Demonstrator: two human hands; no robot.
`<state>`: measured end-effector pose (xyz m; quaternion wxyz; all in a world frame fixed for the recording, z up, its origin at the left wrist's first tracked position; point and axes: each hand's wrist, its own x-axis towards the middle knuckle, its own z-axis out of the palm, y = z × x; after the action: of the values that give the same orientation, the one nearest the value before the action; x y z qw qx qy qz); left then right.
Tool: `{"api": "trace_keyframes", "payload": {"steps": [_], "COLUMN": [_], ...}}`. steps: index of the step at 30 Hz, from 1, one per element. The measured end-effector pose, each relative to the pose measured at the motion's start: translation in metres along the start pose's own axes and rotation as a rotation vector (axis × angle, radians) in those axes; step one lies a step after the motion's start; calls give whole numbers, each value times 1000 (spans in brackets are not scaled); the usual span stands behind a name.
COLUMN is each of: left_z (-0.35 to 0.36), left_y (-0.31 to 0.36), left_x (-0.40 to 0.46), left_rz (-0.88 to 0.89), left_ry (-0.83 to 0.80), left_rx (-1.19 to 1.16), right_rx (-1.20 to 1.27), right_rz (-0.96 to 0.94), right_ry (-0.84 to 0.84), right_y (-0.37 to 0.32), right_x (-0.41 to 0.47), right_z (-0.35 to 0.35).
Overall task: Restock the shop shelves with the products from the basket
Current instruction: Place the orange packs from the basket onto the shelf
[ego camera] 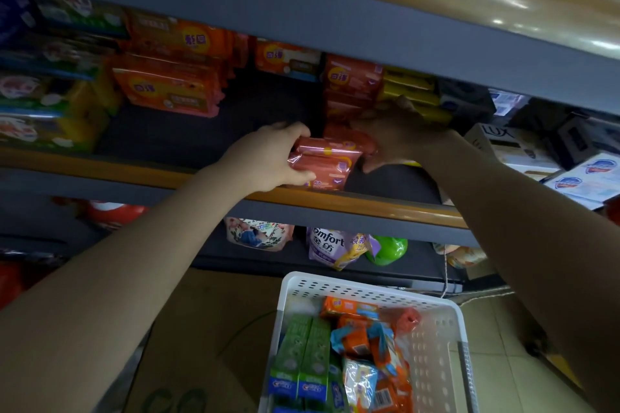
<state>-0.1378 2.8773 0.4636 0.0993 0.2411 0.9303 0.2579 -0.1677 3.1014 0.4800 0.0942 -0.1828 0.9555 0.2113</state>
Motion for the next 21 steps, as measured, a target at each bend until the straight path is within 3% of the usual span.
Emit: {"api": "trace_keyframes", "payload": {"steps": [3,8,12,16,21], "left_z": [-1,-6,-4,3,12], "left_y": [-1,-10,-9,1,13], "left_x": [-2,-2,3,12,33], "left_rz": [9,-14,-38,-17,-13], "left_ry": [4,-91,-121,-74,-27], "left_rx": [3,-96,-99,-98,-80], "right_rx": [-30,398,346,206,404], "right_rz": [3,184,264,326,359], "right_ry": [24,248,210,302,361], "right_y": [0,10,6,0,9], "right_x": [-1,-4,2,1,-3], "right_z": [3,7,2,3,5]}}
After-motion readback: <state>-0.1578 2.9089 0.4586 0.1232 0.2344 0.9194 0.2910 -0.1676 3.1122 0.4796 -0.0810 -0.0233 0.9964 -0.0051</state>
